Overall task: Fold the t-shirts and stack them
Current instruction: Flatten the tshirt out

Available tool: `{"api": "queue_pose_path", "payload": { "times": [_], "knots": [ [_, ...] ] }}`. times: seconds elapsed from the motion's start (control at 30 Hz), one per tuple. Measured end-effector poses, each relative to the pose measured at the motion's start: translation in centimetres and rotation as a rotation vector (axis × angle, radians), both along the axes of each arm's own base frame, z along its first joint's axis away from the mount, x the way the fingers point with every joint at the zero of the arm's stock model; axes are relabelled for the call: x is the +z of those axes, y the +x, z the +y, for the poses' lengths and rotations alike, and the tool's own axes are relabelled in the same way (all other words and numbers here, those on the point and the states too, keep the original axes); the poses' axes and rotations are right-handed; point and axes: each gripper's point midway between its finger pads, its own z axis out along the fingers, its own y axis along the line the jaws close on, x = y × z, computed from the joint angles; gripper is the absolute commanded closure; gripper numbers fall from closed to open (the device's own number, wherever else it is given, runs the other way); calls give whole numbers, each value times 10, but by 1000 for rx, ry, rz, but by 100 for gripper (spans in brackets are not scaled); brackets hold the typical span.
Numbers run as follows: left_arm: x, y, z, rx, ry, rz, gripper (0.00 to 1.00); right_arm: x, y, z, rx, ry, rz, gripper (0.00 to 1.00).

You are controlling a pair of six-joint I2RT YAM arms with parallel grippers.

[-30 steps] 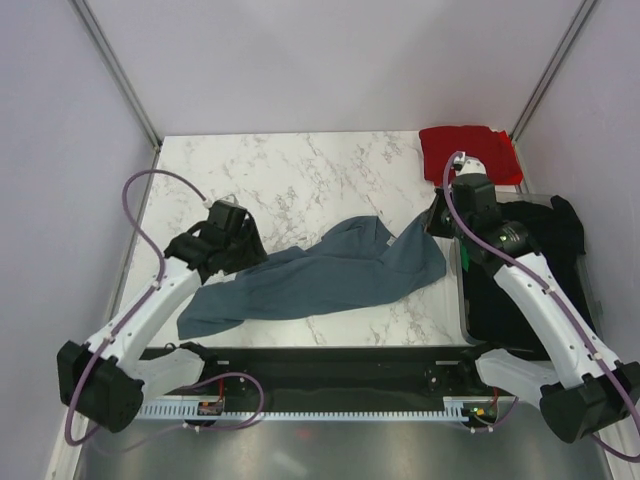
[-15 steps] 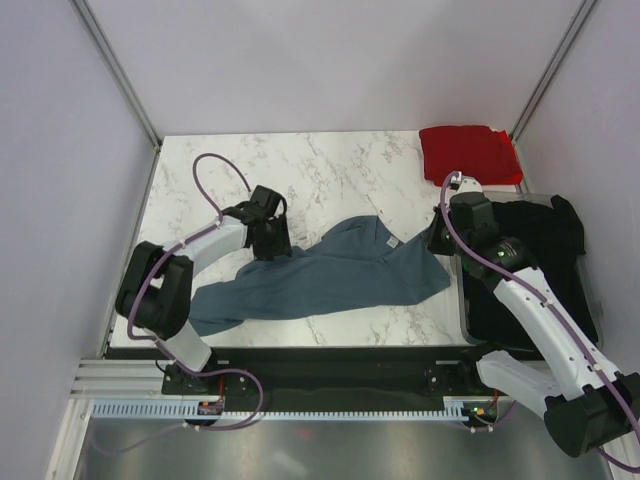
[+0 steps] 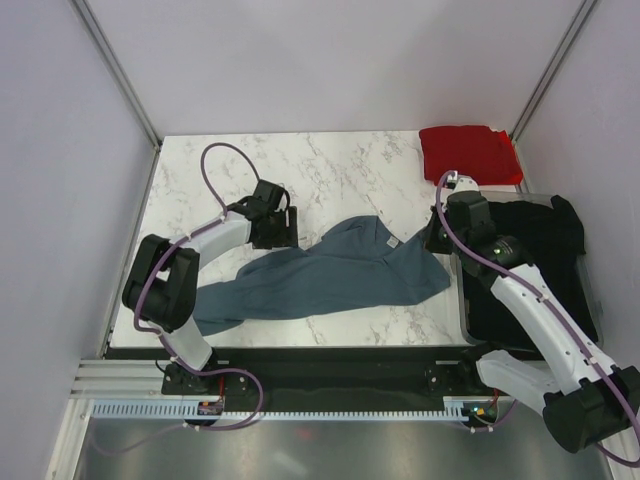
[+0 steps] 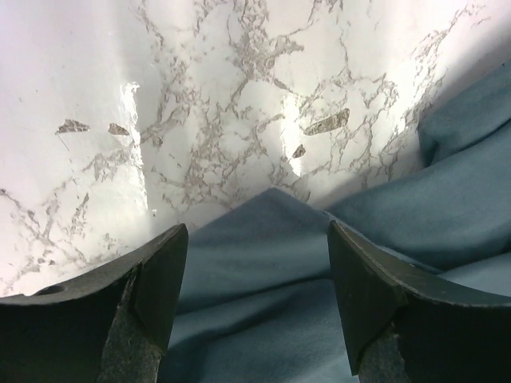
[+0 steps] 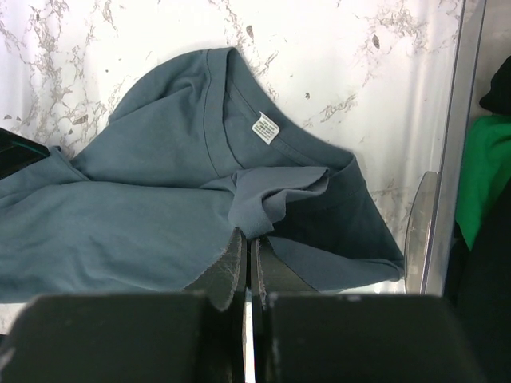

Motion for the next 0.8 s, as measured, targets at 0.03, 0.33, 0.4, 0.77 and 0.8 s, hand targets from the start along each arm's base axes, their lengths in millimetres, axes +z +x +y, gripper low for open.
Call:
{"api": "queue_pose_path", "payload": {
  "times": [0.03,0.33,0.4,0.77,0.8],
  "knots": [
    [1,2,0,-6,1,-11,22,-1,1,0,1,-1,1,100],
    [-24,3,1,-40,42,31,43,-14,5,4,12,-9,32,100],
    [-23,7,-4,-58,27,34,62,-15,5,3,14,-13,34,100],
    [-19,5,-13,-111,-16,71,98,-22,11,7,23,-18,44,100],
    [-14,6,-13,-111,-18,71,98,-22,12,7,24,-18,47,100]
  ]
}}
